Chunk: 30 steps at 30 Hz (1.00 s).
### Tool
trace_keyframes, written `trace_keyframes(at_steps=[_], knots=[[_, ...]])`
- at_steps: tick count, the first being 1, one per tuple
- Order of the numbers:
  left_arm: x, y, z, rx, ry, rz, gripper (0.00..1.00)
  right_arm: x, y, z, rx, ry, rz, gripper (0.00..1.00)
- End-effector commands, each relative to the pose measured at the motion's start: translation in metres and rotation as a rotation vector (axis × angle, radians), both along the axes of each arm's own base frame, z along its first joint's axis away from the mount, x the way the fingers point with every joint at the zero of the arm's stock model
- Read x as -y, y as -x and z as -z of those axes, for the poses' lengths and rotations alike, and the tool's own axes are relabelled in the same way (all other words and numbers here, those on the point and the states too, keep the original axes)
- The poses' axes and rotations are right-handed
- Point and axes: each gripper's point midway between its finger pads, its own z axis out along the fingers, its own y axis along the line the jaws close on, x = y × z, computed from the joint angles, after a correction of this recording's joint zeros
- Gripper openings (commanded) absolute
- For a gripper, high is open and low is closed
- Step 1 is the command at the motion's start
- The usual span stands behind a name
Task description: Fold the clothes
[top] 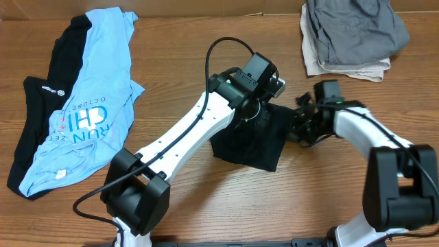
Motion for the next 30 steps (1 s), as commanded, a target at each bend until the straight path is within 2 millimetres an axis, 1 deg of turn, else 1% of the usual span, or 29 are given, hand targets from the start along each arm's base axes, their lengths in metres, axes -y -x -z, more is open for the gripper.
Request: trace_keyframes(at_steps=[1, 3, 4, 5, 6, 7, 8, 10, 11, 13, 16, 17, 19, 21, 24, 26, 27, 28, 29, 30], knots=[[0.01, -0.001, 0.005, -0.032, 0.022, -0.008, 0.04, 0.022, -0.042, -0.075, 0.195, -0.04, 0.07, 0.04], [0.013, 0.0, 0.009, -0.041, 0.023, -0.002, 0.05, 0.035, -0.051, -0.104, 0.248, -0.042, 0.102, 0.04], [0.017, 0.002, 0.011, -0.047, 0.031, 0.008, 0.06, 0.042, -0.054, -0.119, 0.273, -0.04, 0.117, 0.04], [0.02, 0.003, 0.012, -0.05, 0.04, 0.014, 0.12, 0.048, -0.057, -0.133, 0.295, -0.037, 0.132, 0.04], [0.027, 0.004, 0.014, -0.055, 0.058, 0.028, 0.31, 0.055, -0.059, -0.147, 0.32, -0.033, 0.147, 0.09], [0.03, 0.004, 0.014, -0.055, 0.065, 0.033, 0.42, 0.058, -0.06, -0.154, 0.333, -0.03, 0.151, 0.13], [0.035, 0.005, 0.014, -0.055, 0.082, 0.044, 0.63, 0.062, -0.062, -0.163, 0.352, -0.026, 0.16, 0.18], [0.044, 0.006, 0.012, -0.047, 0.111, 0.062, 0.9, 0.071, -0.064, -0.176, 0.38, -0.02, 0.18, 0.29], [0.047, 0.005, 0.011, -0.039, 0.122, 0.068, 1.0, 0.075, -0.065, -0.18, 0.39, -0.017, 0.19, 0.33], [0.055, 0.005, 0.007, -0.028, 0.152, 0.082, 1.0, 0.085, -0.066, -0.186, 0.408, -0.011, 0.216, 0.42], [0.068, 0.004, -0.007, -0.023, 0.231, 0.114, 1.0, 0.102, -0.065, -0.189, 0.409, -0.002, 0.258, 0.48], [0.073, 0.003, -0.018, -0.02, 0.266, 0.125, 1.0, 0.11, -0.064, -0.188, 0.404, 0.002, 0.28, 0.5], [0.078, 0.0, -0.039, -0.004, 0.312, 0.141, 1.0, 0.12, -0.063, -0.187, 0.406, 0.01, 0.295, 0.52], [0.082, -0.004, -0.065, 0.025, 0.349, 0.149, 1.0, 0.126, -0.062, -0.187, 0.407, 0.018, 0.303, 0.54], [0.082, -0.014, -0.118, 0.106, 0.404, 0.154, 1.0, 0.128, -0.06, -0.186, 0.426, 0.038, 0.266, 0.57], [0.077, -0.024, -0.155, 0.172, 0.438, 0.144, 1.0, 0.127, -0.058, -0.184, 0.435, 0.049, 0.237, 0.59], [0.07, -0.03, -0.174, 0.209, 0.447, 0.127, 1.0, 0.124, -0.057, -0.184, 0.444, 0.057, 0.21, 0.59], [0.061, -0.038, -0.193, 0.253, 0.451, 0.1, 1.0, 0.122, -0.057, -0.183, 0.45, 0.062, 0.189, 0.6], [0.05, -0.045, -0.209, 0.291, 0.449, 0.068, 1.0, 0.118, -0.056, -0.183, 0.459, 0.068, 0.158, 0.6], [0.033, -0.056, -0.227, 0.335, 0.443, 0.014, 1.0, 0.113, -0.055, -0.182, 0.467, 0.072, 0.129, 0.6]])
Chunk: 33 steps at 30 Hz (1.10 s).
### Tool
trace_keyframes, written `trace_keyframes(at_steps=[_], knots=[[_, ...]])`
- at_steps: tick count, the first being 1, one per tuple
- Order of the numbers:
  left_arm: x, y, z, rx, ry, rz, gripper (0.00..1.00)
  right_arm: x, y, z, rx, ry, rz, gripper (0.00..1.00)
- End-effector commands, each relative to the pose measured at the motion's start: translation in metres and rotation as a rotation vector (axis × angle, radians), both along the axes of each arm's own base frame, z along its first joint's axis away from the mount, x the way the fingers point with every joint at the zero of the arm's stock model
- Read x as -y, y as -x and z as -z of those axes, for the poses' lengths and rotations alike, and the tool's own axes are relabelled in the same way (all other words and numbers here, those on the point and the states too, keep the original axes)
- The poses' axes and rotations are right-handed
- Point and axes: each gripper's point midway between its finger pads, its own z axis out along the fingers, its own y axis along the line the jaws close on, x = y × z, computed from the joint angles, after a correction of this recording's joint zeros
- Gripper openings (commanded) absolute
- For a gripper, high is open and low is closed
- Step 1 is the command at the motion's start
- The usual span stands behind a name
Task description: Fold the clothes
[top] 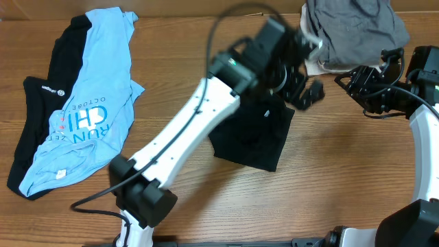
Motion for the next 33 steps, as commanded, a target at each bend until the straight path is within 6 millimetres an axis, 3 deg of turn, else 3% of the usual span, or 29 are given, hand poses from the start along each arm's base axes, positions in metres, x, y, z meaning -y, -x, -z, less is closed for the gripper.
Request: trace_keyframes(at_steps=[1, 4, 6, 10, 15, 18, 24, 28, 33], knots=[[-0.055, -0.04, -0.079, 0.154, 0.051, -0.189, 1.0, -0.021, 0.0, -0.012, 0.089, 0.075, -0.149, 0.6], [-0.113, -0.068, -0.111, 0.214, 0.042, -0.353, 1.0, -0.05, 0.001, -0.009, 0.102, 0.123, -0.252, 0.6], [-0.145, -0.082, -0.116, 0.22, 0.031, -0.424, 1.0, -0.071, 0.0, -0.004, 0.103, 0.192, -0.302, 0.6], [-0.198, -0.102, -0.098, 0.162, -0.027, -0.533, 1.0, -0.122, -0.002, 0.005, 0.124, 0.356, -0.398, 0.56], [-0.245, -0.114, -0.07, 0.087, -0.122, -0.647, 1.0, -0.175, 0.001, 0.023, 0.132, 0.511, -0.449, 0.49], [-0.259, -0.119, -0.059, 0.07, -0.169, -0.688, 1.0, -0.202, 0.002, 0.04, 0.133, 0.552, -0.5, 0.47], [-0.267, -0.121, -0.05, 0.06, -0.212, -0.71, 1.0, -0.236, 0.002, 0.08, 0.094, 0.561, -0.569, 0.41], [-0.266, -0.121, -0.048, 0.064, -0.221, -0.701, 1.0, -0.239, -0.007, 0.098, 0.083, 0.589, -0.556, 0.41], [-0.267, -0.12, -0.046, 0.055, -0.226, -0.7, 1.0, -0.227, -0.02, 0.102, 0.092, 0.655, -0.487, 0.41]])
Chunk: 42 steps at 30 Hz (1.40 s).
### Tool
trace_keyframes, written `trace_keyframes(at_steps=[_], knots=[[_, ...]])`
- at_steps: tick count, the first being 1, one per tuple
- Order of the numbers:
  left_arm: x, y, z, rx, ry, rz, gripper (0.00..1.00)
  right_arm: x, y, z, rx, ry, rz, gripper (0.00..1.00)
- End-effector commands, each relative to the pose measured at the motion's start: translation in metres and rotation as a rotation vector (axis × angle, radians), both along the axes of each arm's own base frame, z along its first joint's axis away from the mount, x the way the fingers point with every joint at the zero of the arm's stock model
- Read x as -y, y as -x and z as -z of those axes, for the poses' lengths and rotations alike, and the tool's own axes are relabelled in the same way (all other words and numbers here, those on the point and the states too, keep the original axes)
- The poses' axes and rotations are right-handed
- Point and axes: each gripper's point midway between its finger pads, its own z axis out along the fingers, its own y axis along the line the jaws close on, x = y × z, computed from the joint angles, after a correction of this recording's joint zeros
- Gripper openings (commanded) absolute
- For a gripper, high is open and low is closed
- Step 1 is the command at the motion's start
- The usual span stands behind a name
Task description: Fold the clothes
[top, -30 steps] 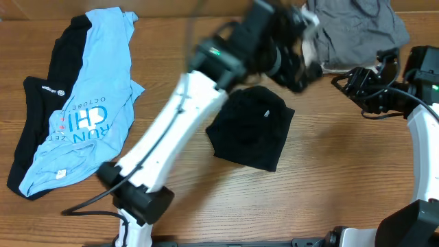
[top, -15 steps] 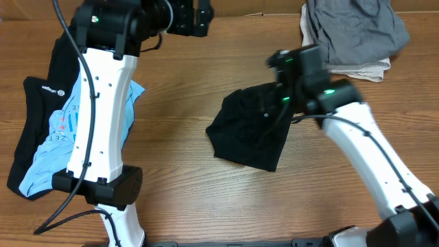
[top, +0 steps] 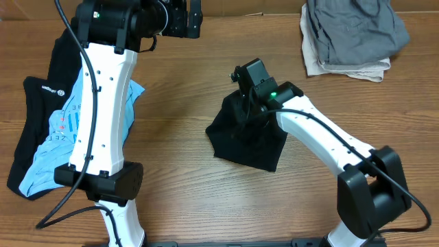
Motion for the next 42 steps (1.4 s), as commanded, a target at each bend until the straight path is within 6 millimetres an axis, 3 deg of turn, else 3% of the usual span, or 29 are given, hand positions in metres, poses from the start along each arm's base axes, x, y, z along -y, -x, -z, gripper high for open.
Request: trace_keyframes(at_steps=[1, 6, 13, 18, 21, 24, 29, 34, 42], knots=[[-0.004, -0.003, 0.005, -0.003, -0.022, -0.002, 1.0, 0.012, -0.017, -0.008, 0.067, 0.051, 0.069, 0.42], [-0.004, -0.003, 0.005, -0.003, -0.022, -0.002, 1.0, 0.023, -0.024, -0.008, 0.083, 0.067, 0.125, 0.46], [-0.004, -0.003, 0.004, -0.002, -0.022, -0.002, 1.0, 0.025, -0.02, 0.011, 0.028, 0.076, 0.159, 0.45], [-0.004, -0.003, 0.005, -0.003, -0.022, -0.002, 1.0, 0.026, -0.019, 0.012, 0.02, 0.068, 0.182, 0.24], [-0.004, -0.003, 0.004, -0.002, -0.022, -0.002, 1.0, 0.028, -0.017, 0.013, 0.006, 0.07, 0.195, 0.06], [-0.004, -0.003, 0.005, -0.002, -0.023, -0.002, 1.0, 0.032, -0.015, 0.015, -0.007, 0.076, 0.208, 0.04], [-0.004, -0.003, 0.005, -0.001, -0.03, 0.006, 1.0, 0.07, -0.014, 0.021, -0.081, 0.086, 0.346, 0.04], [-0.004, -0.003, 0.005, 0.0, -0.031, 0.006, 1.0, 0.11, 0.007, 0.034, -0.263, 0.047, 0.428, 0.04], [-0.004, -0.003, 0.005, -0.001, -0.03, 0.006, 1.0, 0.131, 0.04, 0.069, -0.428, -0.037, 0.445, 0.04]])
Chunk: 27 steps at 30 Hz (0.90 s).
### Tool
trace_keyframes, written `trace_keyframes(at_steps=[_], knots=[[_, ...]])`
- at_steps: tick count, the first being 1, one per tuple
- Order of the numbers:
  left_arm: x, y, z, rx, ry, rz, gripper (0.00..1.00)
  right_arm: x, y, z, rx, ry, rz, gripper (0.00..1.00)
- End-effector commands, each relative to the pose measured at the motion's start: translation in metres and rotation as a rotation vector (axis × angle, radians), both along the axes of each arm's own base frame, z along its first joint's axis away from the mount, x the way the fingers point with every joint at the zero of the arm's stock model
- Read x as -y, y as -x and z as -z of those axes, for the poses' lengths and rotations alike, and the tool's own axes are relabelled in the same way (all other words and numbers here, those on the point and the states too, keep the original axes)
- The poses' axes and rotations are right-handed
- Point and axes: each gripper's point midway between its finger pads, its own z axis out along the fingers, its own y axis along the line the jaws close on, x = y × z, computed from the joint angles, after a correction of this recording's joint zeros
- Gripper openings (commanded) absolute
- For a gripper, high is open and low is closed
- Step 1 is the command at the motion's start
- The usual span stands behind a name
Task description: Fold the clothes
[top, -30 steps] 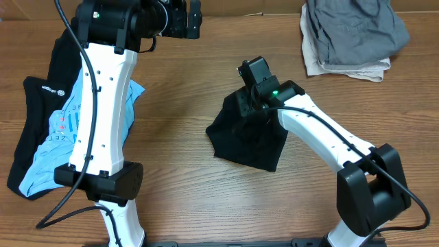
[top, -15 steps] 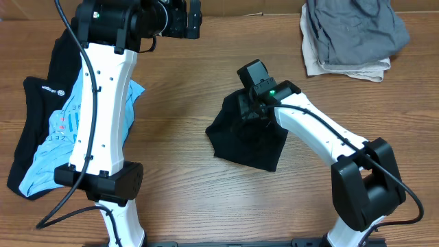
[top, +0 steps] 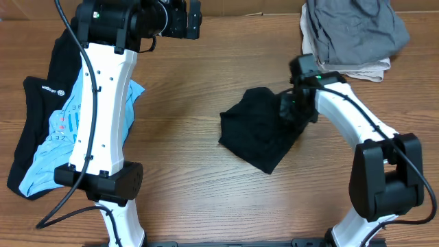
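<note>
A folded black garment (top: pixel 259 134) lies at the table's middle. My right gripper (top: pixel 291 110) sits low on its upper right edge, shut on the black cloth, which bunches up under it. My left gripper (top: pixel 193 19) is raised at the back of the table, far from the garment, with its fingers apart and nothing between them. A light blue T-shirt (top: pixel 92 96) lies unfolded at the left on top of another black garment (top: pixel 31 120).
A stack of folded clothes, grey (top: pixel 353 27) over beige (top: pixel 346 68), sits at the back right, just behind the right gripper. The left arm's white links (top: pixel 103 103) stand over the blue T-shirt.
My right gripper has moved from the black garment's upper left corner to its upper right edge. The garment has shifted to the right and changed outline. The left arm has not moved.
Both grippers were first on the black garment's upper edge. Then the left gripper was up near the folded stack and the right arm was off to the right. Later the left arm stood at the back left with the right gripper on the garment, which now lies further right.
</note>
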Motion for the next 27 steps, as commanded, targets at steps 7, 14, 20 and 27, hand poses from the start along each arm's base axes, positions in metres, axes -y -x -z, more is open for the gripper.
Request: trace_keyframes(at_steps=[7, 14, 20, 27], knots=[[-0.003, -0.002, 0.009, -0.016, -0.026, 0.005, 1.0, -0.017, 0.008, 0.01, -0.028, -0.128, 0.062, 0.12], [-0.003, -0.003, 0.023, -0.046, -0.04, 0.013, 1.0, -0.034, -0.02, -0.064, 0.153, -0.227, 0.083, 0.38], [-0.007, -0.005, 0.024, -0.043, -0.06, -0.005, 1.0, -0.05, 0.001, -0.119, 0.249, -0.256, 0.018, 0.58], [-0.013, -0.007, 0.025, -0.039, -0.084, -0.028, 1.0, -0.089, 0.034, -0.116, 0.199, -0.226, -0.088, 0.59]])
